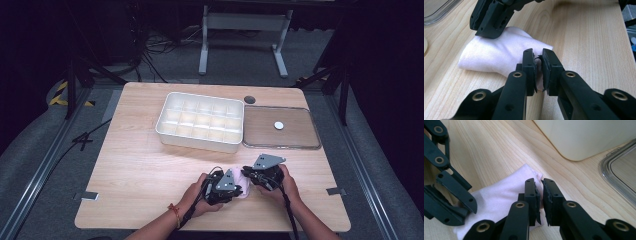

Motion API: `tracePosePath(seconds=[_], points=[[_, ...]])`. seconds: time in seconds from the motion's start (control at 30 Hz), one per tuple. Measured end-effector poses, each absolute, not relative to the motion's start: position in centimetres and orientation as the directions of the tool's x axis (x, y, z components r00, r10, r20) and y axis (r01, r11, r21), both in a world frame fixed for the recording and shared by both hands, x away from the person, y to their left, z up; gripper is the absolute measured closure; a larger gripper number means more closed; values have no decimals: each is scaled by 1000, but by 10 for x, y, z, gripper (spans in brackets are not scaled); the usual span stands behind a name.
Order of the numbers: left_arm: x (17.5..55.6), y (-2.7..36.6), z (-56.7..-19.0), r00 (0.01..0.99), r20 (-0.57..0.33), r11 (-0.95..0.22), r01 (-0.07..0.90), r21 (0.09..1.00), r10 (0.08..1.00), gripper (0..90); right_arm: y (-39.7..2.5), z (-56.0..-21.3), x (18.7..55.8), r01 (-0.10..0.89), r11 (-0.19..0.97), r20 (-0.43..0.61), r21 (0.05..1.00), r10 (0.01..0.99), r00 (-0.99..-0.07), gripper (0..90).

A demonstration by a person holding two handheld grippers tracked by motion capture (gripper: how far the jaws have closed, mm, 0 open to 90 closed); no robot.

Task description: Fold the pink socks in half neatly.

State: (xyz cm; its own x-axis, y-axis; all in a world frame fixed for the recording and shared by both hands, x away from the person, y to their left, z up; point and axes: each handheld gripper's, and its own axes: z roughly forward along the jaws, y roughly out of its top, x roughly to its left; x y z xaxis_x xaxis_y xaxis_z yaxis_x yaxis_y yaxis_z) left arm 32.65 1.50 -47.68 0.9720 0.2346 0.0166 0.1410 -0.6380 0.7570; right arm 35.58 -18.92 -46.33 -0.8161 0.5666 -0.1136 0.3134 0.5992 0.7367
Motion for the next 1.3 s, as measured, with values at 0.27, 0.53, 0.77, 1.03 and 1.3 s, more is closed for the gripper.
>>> tracePosePath(seconds=[0.27, 0.53, 0.77, 1.03, 1.3], points=[[327, 14, -476, 972, 29, -642, 133, 755, 235, 809, -191, -462, 354, 309, 604, -125, 735, 568, -813, 821], [327, 14, -476, 972, 24, -645, 136, 752, 233, 810, -199, -459, 353, 304, 590, -128, 748, 578, -806, 890], [328, 14, -476, 972, 20, -645, 140, 751, 234, 810, -205, -451, 352, 302, 555, -125, 775, 604, -787, 845], [328, 14, -475, 973, 29, -649, 131, 750, 230, 794, -202, -441, 345, 263, 517, -108, 814, 581, -806, 742], [329, 16, -476, 972, -1, -634, 154, 757, 235, 786, -192, -445, 349, 290, 529, -63, 797, 550, -832, 655]])
